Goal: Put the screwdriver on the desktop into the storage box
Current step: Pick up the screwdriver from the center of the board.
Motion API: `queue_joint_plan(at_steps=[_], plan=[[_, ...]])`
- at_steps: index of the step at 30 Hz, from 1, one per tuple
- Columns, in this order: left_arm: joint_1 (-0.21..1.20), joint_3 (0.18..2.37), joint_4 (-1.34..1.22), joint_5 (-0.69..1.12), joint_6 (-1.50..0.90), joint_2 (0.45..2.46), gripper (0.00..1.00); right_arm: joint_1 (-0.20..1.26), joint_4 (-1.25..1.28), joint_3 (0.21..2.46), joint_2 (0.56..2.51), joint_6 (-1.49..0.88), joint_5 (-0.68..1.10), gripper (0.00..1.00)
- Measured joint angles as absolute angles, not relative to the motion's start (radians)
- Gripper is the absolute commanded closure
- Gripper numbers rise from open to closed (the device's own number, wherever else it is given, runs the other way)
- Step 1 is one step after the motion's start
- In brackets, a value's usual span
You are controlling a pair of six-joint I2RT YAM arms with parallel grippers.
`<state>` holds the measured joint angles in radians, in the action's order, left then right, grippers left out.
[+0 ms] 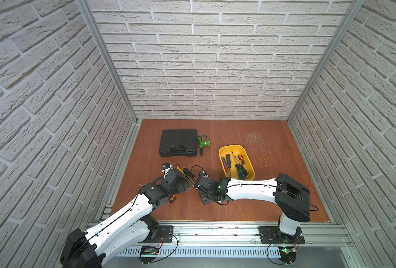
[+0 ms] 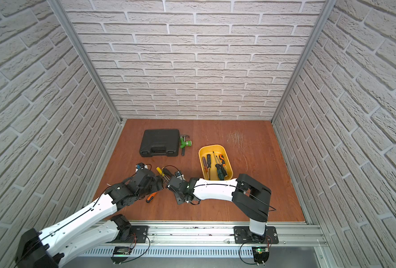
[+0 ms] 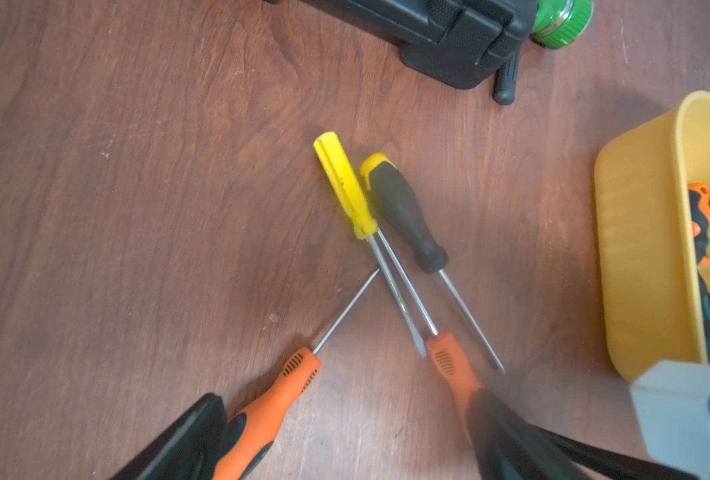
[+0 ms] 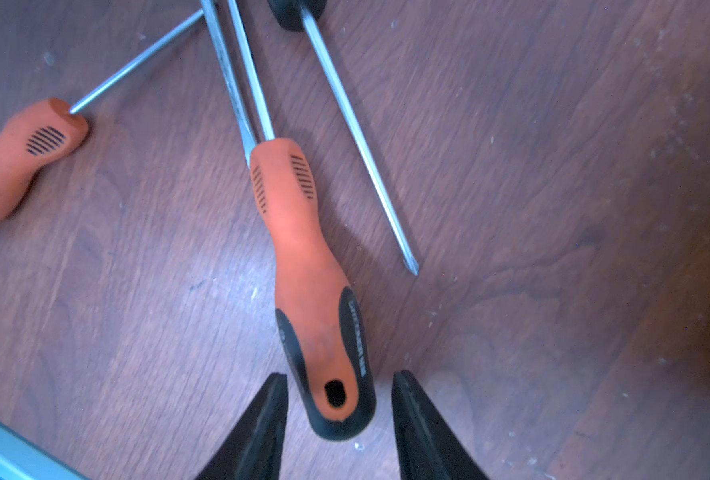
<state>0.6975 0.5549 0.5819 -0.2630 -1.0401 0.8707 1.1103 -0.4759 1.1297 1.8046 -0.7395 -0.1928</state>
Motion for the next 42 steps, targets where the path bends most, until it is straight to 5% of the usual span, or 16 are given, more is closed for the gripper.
queue_joint_plan(at_steps=[11, 22, 36, 42], plan=[[0.671, 0.515, 0.58, -0.251, -1.052, 0.841, 0.05, 1.11, -0.495, 1.174, 1.846, -0.711, -0.191, 0.58], [0.643, 0.46, 0.583, -0.223, -1.069, 0.839, 0.11, 1.11, -0.51, 1.221, 1.882, -0.693, -0.194, 0.7], [0.64, 0.445, 0.559, -0.2, -1.076, 0.857, 0.12, 1.113, -0.532, 1.234, 1.912, -0.694, -0.187, 0.6], [0.638, 0.445, 0.559, -0.201, -1.076, 0.837, 0.13, 1.118, -0.548, 1.251, 1.92, -0.69, -0.195, 0.75]])
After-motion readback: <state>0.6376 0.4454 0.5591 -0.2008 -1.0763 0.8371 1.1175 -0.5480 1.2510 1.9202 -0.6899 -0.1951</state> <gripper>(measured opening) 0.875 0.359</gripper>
